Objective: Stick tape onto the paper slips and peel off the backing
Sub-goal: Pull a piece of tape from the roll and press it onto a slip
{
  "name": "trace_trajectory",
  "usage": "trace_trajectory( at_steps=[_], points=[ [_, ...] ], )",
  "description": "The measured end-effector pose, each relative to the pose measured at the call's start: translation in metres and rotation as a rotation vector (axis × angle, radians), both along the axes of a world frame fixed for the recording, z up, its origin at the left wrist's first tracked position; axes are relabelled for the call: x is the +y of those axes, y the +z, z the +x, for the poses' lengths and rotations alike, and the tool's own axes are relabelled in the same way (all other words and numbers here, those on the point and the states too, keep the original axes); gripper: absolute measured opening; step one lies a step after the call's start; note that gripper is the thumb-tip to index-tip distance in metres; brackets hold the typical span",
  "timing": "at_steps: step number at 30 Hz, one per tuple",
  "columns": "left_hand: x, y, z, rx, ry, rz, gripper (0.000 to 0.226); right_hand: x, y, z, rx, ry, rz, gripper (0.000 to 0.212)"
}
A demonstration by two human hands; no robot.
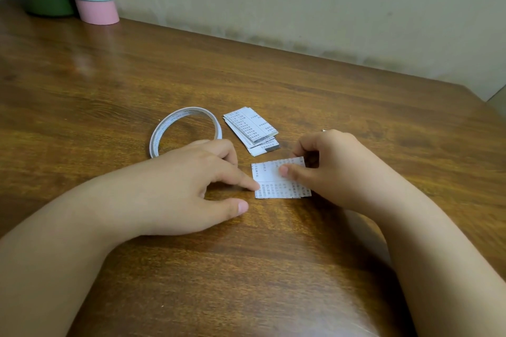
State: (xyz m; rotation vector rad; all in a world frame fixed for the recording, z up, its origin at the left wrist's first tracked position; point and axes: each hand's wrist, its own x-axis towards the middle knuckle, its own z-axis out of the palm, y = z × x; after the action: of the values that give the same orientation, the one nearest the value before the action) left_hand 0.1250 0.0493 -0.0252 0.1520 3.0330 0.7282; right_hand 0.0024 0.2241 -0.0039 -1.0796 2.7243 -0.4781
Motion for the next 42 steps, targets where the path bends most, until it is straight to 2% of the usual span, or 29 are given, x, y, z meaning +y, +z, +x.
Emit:
trace_trajectory(
  at_steps=[39,42],
  points=[
    [-0.0007,-0.0019,0.0001,0.001,0.008,0.007,0.046,0.0011,-0.0023,-0.0007,0.01,0.004,-0.006,0.017],
    [-0.0013,-0.0027,0.0001,0.017,-0.002,0.004,0.053,0.0016,-0.0029,-0.0009,-0.001,-0.001,-0.019,0.017]
  ],
)
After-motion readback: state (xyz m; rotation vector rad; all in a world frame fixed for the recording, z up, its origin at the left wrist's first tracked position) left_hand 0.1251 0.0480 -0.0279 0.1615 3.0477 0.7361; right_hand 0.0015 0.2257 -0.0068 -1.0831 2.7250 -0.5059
